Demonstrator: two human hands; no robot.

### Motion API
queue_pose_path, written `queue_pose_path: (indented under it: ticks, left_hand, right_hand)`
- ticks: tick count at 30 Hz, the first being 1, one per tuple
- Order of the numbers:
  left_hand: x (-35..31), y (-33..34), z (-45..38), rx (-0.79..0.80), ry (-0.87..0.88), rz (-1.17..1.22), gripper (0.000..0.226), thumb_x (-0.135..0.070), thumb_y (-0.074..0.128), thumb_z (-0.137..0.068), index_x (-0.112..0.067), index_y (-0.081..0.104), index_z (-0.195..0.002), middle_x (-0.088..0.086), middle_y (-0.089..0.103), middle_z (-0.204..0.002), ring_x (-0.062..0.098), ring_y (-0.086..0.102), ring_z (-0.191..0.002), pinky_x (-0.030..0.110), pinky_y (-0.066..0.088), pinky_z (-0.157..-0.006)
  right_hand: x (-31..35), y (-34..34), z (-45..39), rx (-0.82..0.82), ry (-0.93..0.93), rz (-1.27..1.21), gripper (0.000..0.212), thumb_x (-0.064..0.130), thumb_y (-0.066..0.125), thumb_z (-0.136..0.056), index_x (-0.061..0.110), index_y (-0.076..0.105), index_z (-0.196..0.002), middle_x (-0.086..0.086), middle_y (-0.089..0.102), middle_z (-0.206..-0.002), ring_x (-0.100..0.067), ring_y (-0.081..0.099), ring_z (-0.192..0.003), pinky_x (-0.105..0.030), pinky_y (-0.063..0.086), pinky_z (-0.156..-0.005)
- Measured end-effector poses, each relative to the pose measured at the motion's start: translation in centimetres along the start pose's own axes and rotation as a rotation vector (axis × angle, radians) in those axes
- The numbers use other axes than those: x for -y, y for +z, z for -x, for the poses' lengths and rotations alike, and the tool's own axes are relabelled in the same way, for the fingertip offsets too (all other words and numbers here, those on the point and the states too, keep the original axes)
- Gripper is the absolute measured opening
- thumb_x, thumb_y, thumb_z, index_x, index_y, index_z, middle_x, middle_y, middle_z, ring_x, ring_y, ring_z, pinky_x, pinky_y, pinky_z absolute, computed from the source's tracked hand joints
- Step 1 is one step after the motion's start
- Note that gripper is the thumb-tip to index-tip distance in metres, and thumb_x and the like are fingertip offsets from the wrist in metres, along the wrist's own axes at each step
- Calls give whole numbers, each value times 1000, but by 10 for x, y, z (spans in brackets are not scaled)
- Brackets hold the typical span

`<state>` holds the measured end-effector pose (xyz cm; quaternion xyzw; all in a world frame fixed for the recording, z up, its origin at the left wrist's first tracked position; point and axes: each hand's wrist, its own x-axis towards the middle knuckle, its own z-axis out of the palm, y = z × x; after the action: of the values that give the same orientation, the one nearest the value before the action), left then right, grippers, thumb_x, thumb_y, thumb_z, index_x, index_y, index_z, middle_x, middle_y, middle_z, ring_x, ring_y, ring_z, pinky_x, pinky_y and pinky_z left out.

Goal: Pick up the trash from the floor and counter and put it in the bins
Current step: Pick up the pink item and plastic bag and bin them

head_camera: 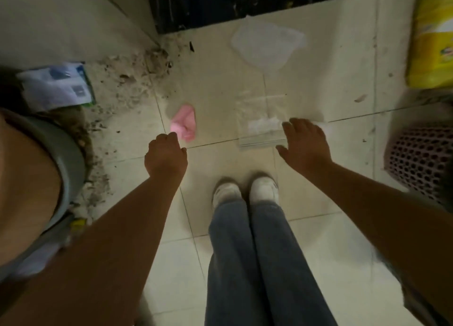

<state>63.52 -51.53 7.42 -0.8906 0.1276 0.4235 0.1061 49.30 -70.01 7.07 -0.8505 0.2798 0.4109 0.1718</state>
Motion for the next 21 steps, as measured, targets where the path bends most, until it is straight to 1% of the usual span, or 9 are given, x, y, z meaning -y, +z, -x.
queue_pose_path:
  ticks: [3,6,8,12,14,16,17,19,21]
  left_hand:
    - [4,35,-49,-28,51,27,43,-27,49,-96,-5,47,-133,19,52,-131,32,48,-123,39,44,-98]
    - [0,58,-88,-85,11,186,41,-33,55,-93,-3,56,-122,19,59,-121,33,57,-114,39,48,-91]
    - [-4,70,-109,-118,-28,238,40,-32,57,-92,-2,58,-117,19,62,-117,33,60,-109,39,51,-87]
    - [-8,87,-138,-168,-82,329,34,-25,47,-97,1,60,-114,22,63,-116,36,59,-109,41,49,-89]
    - [-7,93,-144,-194,-131,452,34,-24,42,-97,0,63,-110,22,66,-111,36,61,-106,40,48,-90]
    - [-7,98,-144,-189,-136,560,34,-25,46,-94,-2,65,-110,20,69,-102,35,65,-100,39,52,-89]
    - [-6,101,-145,-180,-139,622,33,-26,47,-93,-4,66,-109,17,70,-95,33,67,-93,38,56,-83]
    - [-7,102,-146,-146,-163,704,28,-20,50,-91,-2,67,-105,11,68,-82,29,67,-81,32,55,-66]
    - [-8,99,-145,-125,-209,741,23,-15,52,-90,-5,68,-103,17,71,-87,34,68,-86,34,55,-69]
  right_hand:
    - [4,17,-63,-45,5,67,67,41,50,-92,7,26,-144,-14,28,-153,-32,26,-141,-45,25,-114]
    - [10,37,-110,-124,3,103,71,41,50,-92,7,21,-147,-16,24,-154,-34,26,-140,-48,27,-111]
    - [13,50,-131,-174,-4,107,68,34,51,-92,8,21,-147,-16,23,-154,-34,26,-139,-48,26,-111]
    - [12,69,-156,-219,39,119,53,27,48,-94,3,34,-139,-21,38,-141,-37,40,-127,-47,31,-105]
    - [10,77,-163,-302,24,120,42,23,49,-92,-3,47,-125,-27,50,-126,-40,51,-112,-48,39,-95]
    - [9,84,-168,-444,-24,128,26,13,54,-80,-7,62,-94,-29,64,-92,-41,65,-79,-48,51,-73]
    - [10,85,-168,-484,-40,117,18,8,57,-73,-7,63,-81,-27,66,-77,-39,65,-64,-46,53,-64]
    - [10,86,-170,-510,-100,74,7,-3,64,-61,-4,63,-68,-23,65,-63,-34,64,-51,-44,54,-60]
    - [9,83,-169,-510,-119,52,12,-7,67,-52,-1,62,-61,-18,64,-54,-30,63,-44,-41,55,-60]
